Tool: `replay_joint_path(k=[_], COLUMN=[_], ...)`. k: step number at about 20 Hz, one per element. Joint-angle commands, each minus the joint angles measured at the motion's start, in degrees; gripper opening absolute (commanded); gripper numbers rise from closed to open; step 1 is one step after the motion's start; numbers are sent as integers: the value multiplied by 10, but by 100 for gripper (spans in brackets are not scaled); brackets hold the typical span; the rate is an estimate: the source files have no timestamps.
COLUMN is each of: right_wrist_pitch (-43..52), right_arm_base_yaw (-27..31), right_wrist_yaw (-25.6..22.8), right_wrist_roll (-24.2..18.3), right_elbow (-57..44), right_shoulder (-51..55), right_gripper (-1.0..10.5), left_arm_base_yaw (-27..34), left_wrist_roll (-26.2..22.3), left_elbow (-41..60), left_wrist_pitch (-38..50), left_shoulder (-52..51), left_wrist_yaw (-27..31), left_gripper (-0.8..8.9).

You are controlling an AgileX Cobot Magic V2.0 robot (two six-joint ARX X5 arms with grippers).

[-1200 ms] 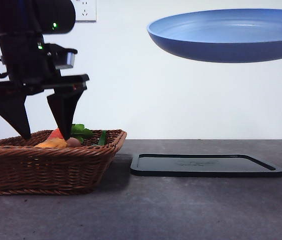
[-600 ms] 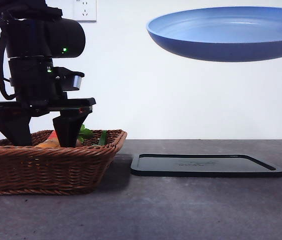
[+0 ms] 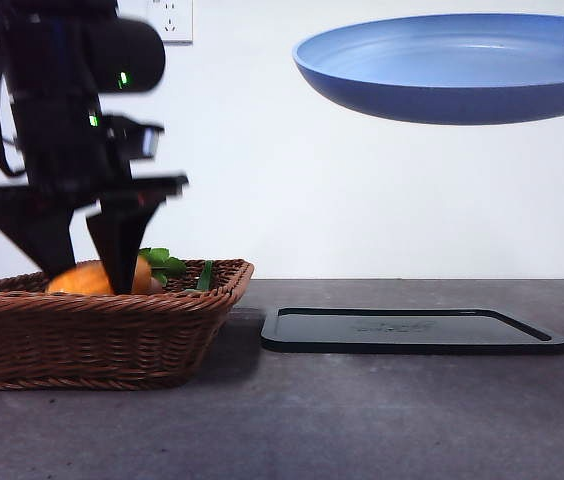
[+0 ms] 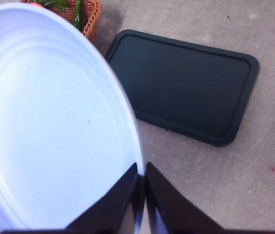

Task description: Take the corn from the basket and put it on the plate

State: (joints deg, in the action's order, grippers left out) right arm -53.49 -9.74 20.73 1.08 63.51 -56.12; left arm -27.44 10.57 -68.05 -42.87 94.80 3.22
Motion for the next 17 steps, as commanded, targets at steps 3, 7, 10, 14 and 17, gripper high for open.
replay_joint_path(k=[3,7,10,14,17], right_wrist_pitch=[7,15,48,59,73], right_arm_base_yaw=[-1,-5,-29,-47,-56], right_wrist_yaw=[6,39,81,100,109], right_wrist_roll=[4,7,36,46,58], right_elbow=[12,12,12,12,12], right_shoulder=[-61,-160,-227,-268,-274], right_gripper=[2,2,2,2,2], left_arm_base_yaw=[-5,-28,-73,-141,-170], left_wrist_roll=[6,18,24,22,19], left_elbow=[-44,-53,-53,-53,-53], left_wrist_pitch=[-12,2,37,71,79], left_shoulder=[-80,-169,-179,-154,-120], left_wrist_yaw=[-6,-66,-139,-142,-143], left_gripper=[203,204,204,204,204])
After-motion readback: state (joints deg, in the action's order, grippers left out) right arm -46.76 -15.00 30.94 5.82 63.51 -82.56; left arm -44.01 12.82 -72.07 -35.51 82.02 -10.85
